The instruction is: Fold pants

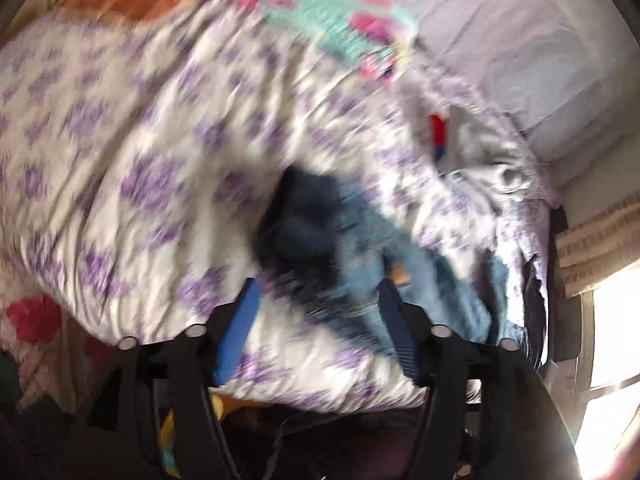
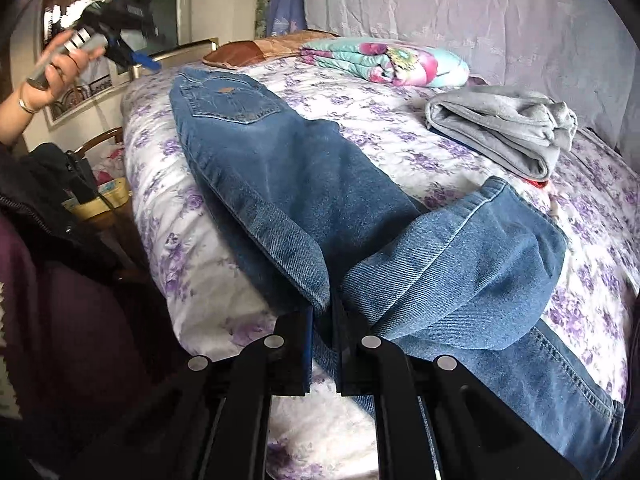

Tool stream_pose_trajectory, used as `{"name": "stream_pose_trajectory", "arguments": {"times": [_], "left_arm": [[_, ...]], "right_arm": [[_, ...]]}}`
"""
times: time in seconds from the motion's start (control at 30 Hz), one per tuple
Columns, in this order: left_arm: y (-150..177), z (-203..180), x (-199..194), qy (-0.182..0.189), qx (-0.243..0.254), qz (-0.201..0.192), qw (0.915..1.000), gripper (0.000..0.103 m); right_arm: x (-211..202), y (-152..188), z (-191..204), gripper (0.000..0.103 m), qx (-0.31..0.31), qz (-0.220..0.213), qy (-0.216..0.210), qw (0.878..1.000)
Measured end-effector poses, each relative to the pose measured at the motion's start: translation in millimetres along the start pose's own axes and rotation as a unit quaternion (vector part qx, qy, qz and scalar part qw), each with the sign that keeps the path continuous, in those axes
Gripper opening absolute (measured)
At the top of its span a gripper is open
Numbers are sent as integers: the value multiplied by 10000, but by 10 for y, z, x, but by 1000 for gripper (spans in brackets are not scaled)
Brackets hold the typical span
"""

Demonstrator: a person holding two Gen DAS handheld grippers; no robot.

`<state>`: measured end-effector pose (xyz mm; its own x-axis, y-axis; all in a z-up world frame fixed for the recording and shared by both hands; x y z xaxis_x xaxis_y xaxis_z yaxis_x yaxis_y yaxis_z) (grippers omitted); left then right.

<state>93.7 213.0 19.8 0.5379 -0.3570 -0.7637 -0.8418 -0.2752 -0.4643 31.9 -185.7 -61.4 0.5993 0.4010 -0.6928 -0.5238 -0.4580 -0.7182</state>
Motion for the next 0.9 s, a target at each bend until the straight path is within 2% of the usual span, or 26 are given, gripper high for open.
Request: {"name": "stream_pose_trajectory", "arguments": {"times": [0.03,0.07,0.1,0.13,0.17,0.23,0.27,0.3,0.33,0.37,0.4,0.43,0.5,0.57,0.63,0.7,0.73,0.77,0.8,0.83,0.9], "left_arm": [[-12,-106,-7,33,74,-98,9999,73],[-25,-210,31,14,146,-182,9997,73],[-38,-297,141,-167,180,-264,9994,73],[-23,-324,271,-316,185,-208,9991,73],[30,-315,472,-498,195,37,9986,73],[267,-193,1033,-1007,289,923,9902,72],[390,-100,1230,-1140,240,1231,9855,72],[440,-40,1294,-1111,162,1294,9852,75],[422,-42,1269,-1084,172,1243,9862,75],[371,-82,1194,-1076,222,1176,9870,74],[314,-129,1075,-1038,245,1022,9890,72],[265,-177,955,-1009,293,845,9909,72],[185,-294,613,-1036,508,361,9927,72],[162,-393,311,-1042,693,-26,9921,73],[137,-486,196,-1015,852,-177,9910,75],[179,-671,225,-894,1087,-164,9899,79],[230,-750,292,-876,1197,-106,9889,79],[289,-832,405,-857,1324,1,9875,79],[367,-927,563,-811,1479,196,9855,79],[450,-993,742,-828,1625,420,9823,79],[564,-1002,1022,-906,1781,752,9770,79]], "right_arm": [[4,14,30,8,-2,20,47,10000],[10,14,46,9,-1,42,88,10000],[9,11,48,11,47,70,114,9999],[-2,11,45,15,153,80,96,9998],[-37,-1,33,16,346,73,63,9994],[-141,-74,-25,32,782,-15,79,9969],[-232,-161,-72,41,994,-166,108,9948],[-305,-233,-107,62,1088,-317,196,9934],[-403,-374,-161,75,1152,-577,394,9909],[-448,-485,-201,82,1151,-709,691,9884],[-497,-649,-276,95,1161,-801,1324,9811],[-528,-743,-321,97,1221,-851,1523,9771],[-606,-941,-445,100,1514,-1067,1414,9725],[-504,-1035,-569,99,1566,-782,1836,9673],[-97,-1083,-724,99,1291,31,2479,9601],[325,-1017,-841,98,1018,699,2767,9530],[607,-911,-892,74,663,1217,2950,9454],[810,-766,-927,44,394,1674,2986,9387],[944,-616,-989,11,451,2064,2776,9372],[914,-536,-1090,11,813,2060,2521,9420],[546,-652,-1188,10,1086,1326,2478,9535]]}}
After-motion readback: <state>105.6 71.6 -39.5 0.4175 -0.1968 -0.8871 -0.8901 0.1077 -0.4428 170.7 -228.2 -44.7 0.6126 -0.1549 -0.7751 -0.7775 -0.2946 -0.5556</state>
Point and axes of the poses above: each gripper's, at about its wrist camera, not at the fingertips, and x roughly the way its jaws point, z to its left, y to its underside, the point moved 3 cm from there along x, roughly the way its jaws point, and after that the axes turned 6 degrees about -z, right-handed, at the moved point
